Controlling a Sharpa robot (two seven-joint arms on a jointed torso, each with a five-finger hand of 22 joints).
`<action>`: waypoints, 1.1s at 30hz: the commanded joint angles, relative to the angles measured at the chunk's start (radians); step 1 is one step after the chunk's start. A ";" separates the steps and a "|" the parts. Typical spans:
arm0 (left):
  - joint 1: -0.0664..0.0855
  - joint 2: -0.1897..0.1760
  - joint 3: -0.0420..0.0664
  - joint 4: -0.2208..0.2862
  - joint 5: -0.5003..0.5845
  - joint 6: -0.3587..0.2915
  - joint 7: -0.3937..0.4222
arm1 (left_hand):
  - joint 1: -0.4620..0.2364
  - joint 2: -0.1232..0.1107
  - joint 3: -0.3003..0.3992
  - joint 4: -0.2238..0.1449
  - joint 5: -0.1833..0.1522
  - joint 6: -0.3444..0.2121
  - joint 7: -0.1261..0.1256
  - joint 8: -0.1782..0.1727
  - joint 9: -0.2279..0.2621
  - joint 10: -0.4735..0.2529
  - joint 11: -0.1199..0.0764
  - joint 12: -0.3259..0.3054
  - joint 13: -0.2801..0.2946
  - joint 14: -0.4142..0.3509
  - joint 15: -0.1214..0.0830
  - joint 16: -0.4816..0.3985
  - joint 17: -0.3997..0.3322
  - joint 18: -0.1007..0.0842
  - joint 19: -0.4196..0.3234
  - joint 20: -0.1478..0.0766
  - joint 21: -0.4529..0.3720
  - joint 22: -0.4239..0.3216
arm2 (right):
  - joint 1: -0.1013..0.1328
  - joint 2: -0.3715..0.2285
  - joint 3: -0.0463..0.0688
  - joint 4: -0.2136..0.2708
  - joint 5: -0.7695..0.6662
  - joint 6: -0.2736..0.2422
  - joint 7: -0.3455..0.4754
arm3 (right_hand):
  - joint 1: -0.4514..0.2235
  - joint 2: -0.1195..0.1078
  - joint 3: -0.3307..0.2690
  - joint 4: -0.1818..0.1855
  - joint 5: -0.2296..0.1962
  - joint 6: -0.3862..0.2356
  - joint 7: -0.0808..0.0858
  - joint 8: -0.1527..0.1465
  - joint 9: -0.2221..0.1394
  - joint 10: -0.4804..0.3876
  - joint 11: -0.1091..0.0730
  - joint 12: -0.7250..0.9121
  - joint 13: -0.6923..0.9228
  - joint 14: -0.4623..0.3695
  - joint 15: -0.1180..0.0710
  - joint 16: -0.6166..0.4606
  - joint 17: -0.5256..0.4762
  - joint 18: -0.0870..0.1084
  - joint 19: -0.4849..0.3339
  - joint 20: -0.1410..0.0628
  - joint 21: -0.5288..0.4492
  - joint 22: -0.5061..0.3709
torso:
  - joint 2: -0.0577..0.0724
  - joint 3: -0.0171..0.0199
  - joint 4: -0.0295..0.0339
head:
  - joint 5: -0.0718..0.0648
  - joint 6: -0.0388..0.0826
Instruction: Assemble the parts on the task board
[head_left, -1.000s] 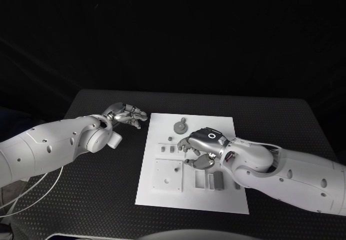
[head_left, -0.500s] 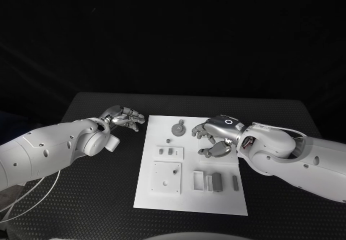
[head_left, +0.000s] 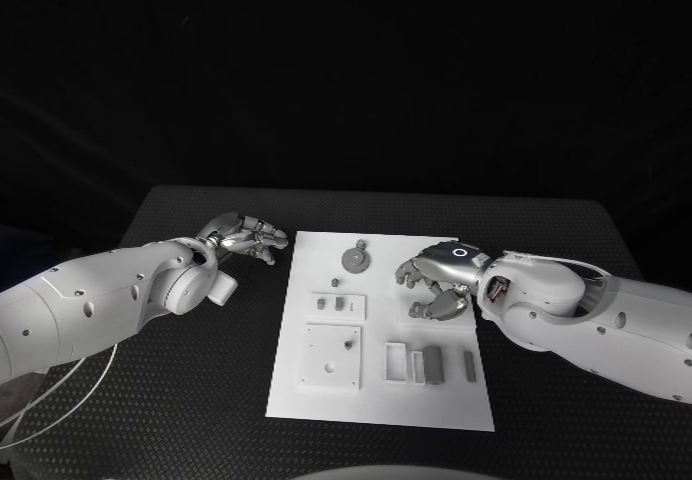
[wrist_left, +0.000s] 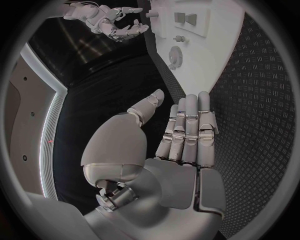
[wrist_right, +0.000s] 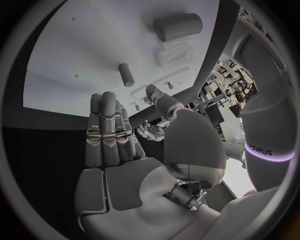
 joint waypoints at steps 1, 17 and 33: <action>0.000 0.001 0.001 0.001 0.005 0.010 0.010 | -0.005 0.001 -0.007 0.002 0.002 -0.007 0.001 0.006 -0.002 0.000 0.004 -0.003 0.001 -0.001 0.003 -0.005 0.002 0.013 -0.002 -0.004 -0.003 -0.001 | -0.007 0.006 -0.001 -0.016 -0.038 0.026 0.000 | 0.014 0.004 0.006 0.003 0.002 0.009 0.004 0.010 0.002 0.006 -0.005 0.007 -0.001 -0.001 -0.006 0.009 0.001 0.020 0.001 -0.006 0.009 0.027 | 0.001 0.0006 0.0021 | -0.001 0.000; 0.000 0.000 0.001 0.001 0.005 0.015 0.008 | -0.007 0.001 -0.008 0.003 0.002 -0.007 0.001 0.006 -0.002 0.000 0.004 -0.003 0.002 -0.001 0.003 -0.005 0.002 0.012 -0.001 -0.003 -0.003 -0.002 | -0.035 0.014 -0.008 -0.033 -0.081 0.029 -0.003 | 0.032 0.026 0.005 -0.001 0.002 0.078 0.001 0.055 0.014 0.095 -0.039 0.053 0.020 0.043 -0.038 0.063 0.013 0.020 0.037 -0.026 0.066 0.028 | 0.001 0.0006 -0.0006 | -0.001 -0.006; -0.002 0.001 0.001 0.000 0.005 0.017 0.008 | -0.009 0.002 -0.008 0.004 0.002 -0.007 0.001 0.006 -0.002 0.000 0.004 -0.003 0.002 0.000 0.003 -0.005 0.002 0.012 -0.001 -0.003 -0.002 -0.002 | -0.044 0.022 -0.007 -0.031 -0.098 -0.015 -0.003 | 0.074 0.199 0.013 -0.086 0.002 0.189 -0.046 0.107 0.030 0.205 -0.087 0.106 0.063 0.083 -0.084 0.172 0.061 0.020 0.074 -0.057 0.156 0.027 | 0.000 0.0002 0.0014 | -0.004 -0.008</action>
